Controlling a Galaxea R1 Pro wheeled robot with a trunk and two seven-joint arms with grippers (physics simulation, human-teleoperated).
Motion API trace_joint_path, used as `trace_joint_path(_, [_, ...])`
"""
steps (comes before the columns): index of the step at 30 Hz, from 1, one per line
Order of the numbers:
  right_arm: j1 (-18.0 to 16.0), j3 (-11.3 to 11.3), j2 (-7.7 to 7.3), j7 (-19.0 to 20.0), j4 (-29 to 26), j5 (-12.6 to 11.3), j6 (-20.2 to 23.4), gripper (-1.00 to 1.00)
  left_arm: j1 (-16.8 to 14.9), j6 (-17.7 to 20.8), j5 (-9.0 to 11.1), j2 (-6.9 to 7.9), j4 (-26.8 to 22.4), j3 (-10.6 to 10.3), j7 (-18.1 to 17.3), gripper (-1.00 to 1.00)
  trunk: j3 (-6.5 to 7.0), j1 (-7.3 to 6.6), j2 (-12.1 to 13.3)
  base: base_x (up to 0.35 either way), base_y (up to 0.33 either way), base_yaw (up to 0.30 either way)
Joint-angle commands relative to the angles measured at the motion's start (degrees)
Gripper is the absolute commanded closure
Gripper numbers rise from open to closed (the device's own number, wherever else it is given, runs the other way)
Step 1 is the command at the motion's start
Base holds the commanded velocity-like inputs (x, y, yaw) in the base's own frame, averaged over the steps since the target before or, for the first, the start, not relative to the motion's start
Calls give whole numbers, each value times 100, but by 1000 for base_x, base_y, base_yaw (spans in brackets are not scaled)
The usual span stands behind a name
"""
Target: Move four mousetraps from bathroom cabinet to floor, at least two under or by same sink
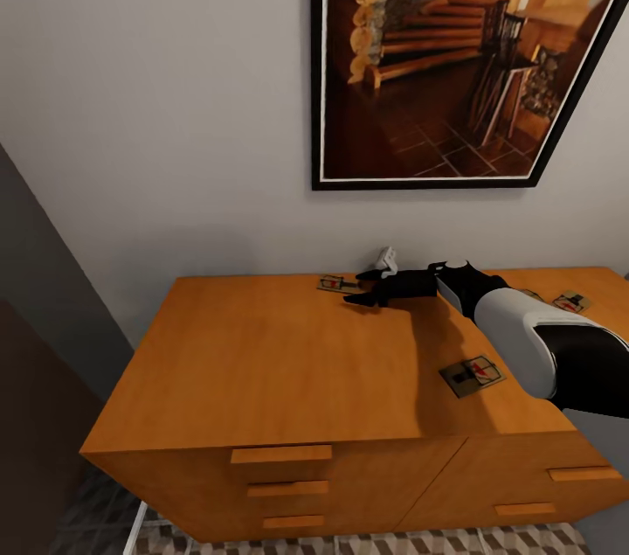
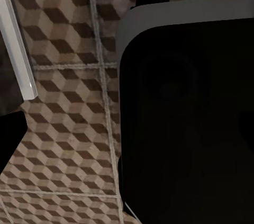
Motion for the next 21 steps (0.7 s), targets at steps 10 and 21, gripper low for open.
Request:
trace_joint_path(10, [-1, 158, -4, -9, 6, 44, -60, 100, -11, -45, 2, -8, 27, -19, 14, -100, -5, 0, -2, 0, 0, 0])
trace_joint_path(21, [-1, 159, 2, -14, 6, 44, -60, 100, -11, -45, 2, -6, 27, -19, 14, -100, -5, 0, -2, 0, 0, 0])
